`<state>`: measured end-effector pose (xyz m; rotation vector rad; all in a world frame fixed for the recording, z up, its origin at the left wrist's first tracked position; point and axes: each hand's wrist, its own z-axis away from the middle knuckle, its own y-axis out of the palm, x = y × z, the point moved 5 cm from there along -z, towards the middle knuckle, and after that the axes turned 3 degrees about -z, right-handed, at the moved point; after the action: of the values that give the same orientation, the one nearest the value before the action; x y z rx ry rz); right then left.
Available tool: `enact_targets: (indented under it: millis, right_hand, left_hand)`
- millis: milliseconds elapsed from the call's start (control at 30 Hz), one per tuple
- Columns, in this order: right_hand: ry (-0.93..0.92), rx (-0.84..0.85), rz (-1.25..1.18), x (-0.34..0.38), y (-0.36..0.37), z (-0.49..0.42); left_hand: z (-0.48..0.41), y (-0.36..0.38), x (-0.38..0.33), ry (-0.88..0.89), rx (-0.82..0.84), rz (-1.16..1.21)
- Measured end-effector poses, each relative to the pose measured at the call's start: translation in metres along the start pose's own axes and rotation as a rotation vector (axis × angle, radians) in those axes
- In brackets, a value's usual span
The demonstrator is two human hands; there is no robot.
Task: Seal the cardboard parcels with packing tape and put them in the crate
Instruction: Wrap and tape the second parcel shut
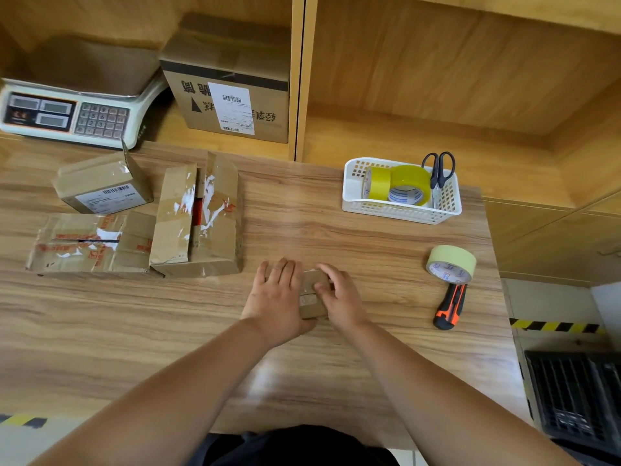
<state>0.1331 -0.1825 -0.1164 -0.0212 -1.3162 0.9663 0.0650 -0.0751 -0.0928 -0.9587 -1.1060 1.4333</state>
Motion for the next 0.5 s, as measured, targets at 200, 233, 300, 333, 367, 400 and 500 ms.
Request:
enact_targets:
  millis: [200,233,300,333,367,400,500]
  right_hand:
    - [-0.026,0.063,0.099,0.0,-0.01,0.002]
    - [-0.037,0.067,0.103,-0.001,-0.016,0.004]
    - [-0.055,0.015,0.135,-0.004,-0.04,0.009]
    - [-0.055,-0.035,0.17,-0.009,-0.055,0.011]
    - [-0.049,-0.088,0.201,-0.013,-0.072,0.013]
    - [-0.037,-0.14,0.218,-0.018,-0.09,0.014]
    - [0.004,-0.302,0.243,-0.034,-0.143,0.014]
  left_hand:
    - [-0.001,0.0,0.001,0.04,-0.039,-0.013]
    - [-0.002,0.001,0.001,0.065,-0.051,-0.019]
    - [-0.005,0.003,0.002,0.116,-0.082,-0.041]
    - [-0.005,0.003,0.003,0.141,-0.092,-0.038]
    - [-0.005,0.002,0.002,0.163,-0.095,-0.04]
    - [-0.005,0.001,0.002,0.178,-0.102,-0.046]
    - [-0.001,-0.005,-0.001,0.196,-0.172,-0.037]
